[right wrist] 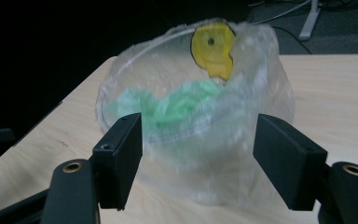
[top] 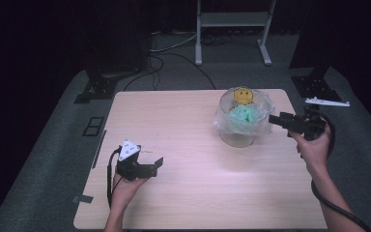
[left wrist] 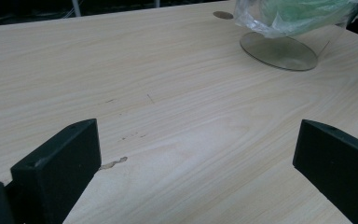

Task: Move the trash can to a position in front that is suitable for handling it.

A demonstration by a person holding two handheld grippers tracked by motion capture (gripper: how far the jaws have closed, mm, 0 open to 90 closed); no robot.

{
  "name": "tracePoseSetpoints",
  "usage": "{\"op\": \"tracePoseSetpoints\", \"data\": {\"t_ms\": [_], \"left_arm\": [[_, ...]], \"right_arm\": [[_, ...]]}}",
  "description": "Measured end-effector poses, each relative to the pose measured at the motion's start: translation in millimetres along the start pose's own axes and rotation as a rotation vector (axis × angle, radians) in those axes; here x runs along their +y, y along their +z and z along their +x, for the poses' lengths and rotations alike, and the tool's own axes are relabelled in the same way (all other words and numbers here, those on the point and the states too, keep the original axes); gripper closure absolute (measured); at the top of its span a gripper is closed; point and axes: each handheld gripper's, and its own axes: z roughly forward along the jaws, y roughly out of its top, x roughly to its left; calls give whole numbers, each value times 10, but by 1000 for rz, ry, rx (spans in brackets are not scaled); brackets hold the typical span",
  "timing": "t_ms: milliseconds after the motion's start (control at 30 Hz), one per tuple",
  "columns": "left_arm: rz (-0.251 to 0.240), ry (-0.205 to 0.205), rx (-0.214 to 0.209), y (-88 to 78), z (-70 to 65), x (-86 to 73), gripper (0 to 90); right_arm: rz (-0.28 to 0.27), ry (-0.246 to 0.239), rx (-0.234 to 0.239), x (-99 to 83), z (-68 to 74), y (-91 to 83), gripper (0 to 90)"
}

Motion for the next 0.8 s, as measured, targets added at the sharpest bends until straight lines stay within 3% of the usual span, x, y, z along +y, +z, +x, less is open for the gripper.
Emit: {"op": "tracePoseSetpoints", "data": {"t_ms": [233, 333, 500, 633, 733, 800], "left_arm": [[-5, 2, -5, -15, -10, 9, 0], [-10, -2, -6, -21, -6, 13, 0], [-18, -13, -2, -42, 23, 16, 0], [-23, -21, -2, -65, 38, 23, 0], [-27, -21, -1, -81, 38, 35, 0], [-30, -24, -2, -85, 37, 38, 0]], "right_arm": [[76, 21, -151, 243, -34, 290, 331], [114, 31, -184, 275, -69, 414, 374], [166, 32, -198, 290, -80, 581, 519], [175, 34, -215, 276, -61, 641, 607], [166, 58, -197, 256, -63, 657, 625], [168, 48, -196, 252, -35, 675, 624]]}}
